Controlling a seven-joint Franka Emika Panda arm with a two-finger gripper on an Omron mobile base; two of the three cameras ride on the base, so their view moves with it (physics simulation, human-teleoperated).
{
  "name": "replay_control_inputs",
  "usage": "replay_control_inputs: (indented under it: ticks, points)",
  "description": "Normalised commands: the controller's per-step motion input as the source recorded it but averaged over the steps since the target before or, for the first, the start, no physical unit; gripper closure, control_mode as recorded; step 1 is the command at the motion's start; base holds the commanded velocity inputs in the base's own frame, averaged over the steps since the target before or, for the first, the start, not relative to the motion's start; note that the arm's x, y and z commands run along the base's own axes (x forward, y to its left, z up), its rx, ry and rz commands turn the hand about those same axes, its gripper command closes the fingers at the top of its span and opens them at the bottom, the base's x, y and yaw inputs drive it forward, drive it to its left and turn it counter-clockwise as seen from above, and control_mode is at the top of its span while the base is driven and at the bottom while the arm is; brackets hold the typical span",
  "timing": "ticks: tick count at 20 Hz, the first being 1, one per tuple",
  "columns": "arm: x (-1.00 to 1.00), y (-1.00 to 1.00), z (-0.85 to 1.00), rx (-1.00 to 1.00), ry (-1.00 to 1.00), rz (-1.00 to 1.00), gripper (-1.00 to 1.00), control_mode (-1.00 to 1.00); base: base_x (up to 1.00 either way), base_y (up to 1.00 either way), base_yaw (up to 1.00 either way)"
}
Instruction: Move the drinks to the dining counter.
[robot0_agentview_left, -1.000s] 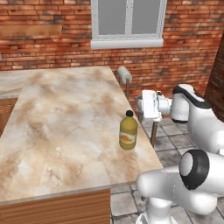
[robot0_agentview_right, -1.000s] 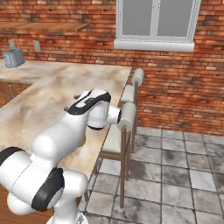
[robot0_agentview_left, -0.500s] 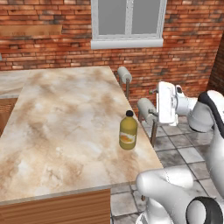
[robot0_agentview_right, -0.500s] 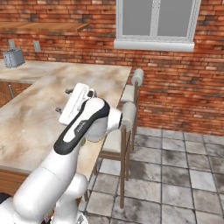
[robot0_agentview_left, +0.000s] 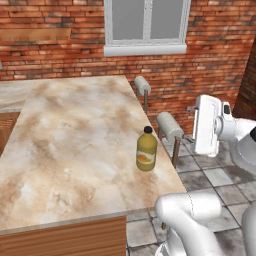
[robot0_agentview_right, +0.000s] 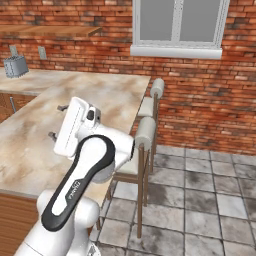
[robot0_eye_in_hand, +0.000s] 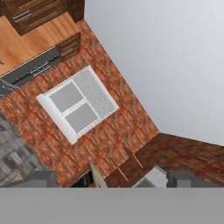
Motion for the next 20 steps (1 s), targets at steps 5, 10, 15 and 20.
replay_control_inputs:
  ticks: [5,10,15,20]
  points:
    - [-0.59,0.00,0.00,0.00,-0.09,0.00,-1.00,-1.00,0.00,0.00,0.00]
    - [-0.21,0.00,0.00,0.00,0.00,0.00,-1.00,-1.00,0.00,0.00,0.00]
    - [-0.01,0.00,0.00,0.00,0.00,0.00,-1.00,1.00,0.00,0.00,0.00]
    - [0.00,0.00,0.00,0.00,0.00,0.00,-1.00,1.00,-0.03,0.00,0.01]
